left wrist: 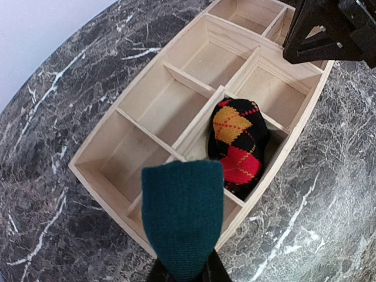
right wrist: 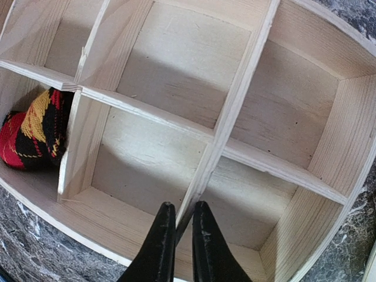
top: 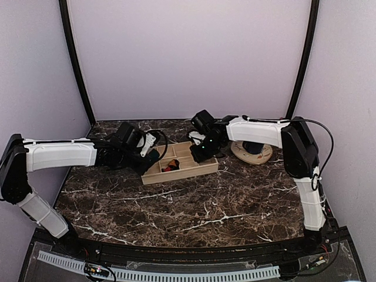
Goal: Roll the socks
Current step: Move the storage box to the center of the board, then place the sock in the storage box.
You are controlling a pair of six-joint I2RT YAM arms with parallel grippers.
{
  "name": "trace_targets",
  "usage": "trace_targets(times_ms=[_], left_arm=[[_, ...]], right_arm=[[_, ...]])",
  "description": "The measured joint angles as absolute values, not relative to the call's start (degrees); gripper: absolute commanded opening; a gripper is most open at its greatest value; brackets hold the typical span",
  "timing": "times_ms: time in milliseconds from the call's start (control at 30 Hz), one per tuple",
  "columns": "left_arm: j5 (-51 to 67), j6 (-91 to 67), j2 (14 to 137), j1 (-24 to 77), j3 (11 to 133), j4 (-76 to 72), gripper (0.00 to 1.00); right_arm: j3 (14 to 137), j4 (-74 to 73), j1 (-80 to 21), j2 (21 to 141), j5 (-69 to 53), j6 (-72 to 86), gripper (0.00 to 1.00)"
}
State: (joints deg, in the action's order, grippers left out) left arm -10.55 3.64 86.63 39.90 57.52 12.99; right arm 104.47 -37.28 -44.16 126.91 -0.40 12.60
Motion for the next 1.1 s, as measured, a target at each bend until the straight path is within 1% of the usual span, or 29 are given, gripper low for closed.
trace_targets(times_ms=[333,667,1100], left_arm=[[-9.9,2.2,86.2,39.9,54.2,13.3,0.07],[-12.4,6.3,86.4,39.9,53.5,11.0,0.07],[-14.5,9.0,91.0,40.8,53.5,10.6,0.07]], right_arm=[[102.7,-36.9,-45.5,125.9,-0.2,13.9,0.11],[101.3,-35.9,-45.8,125.1,-0.3,14.1,0.12],[101.3,-35.9,-45.8,125.1,-0.4,14.2,0.12]])
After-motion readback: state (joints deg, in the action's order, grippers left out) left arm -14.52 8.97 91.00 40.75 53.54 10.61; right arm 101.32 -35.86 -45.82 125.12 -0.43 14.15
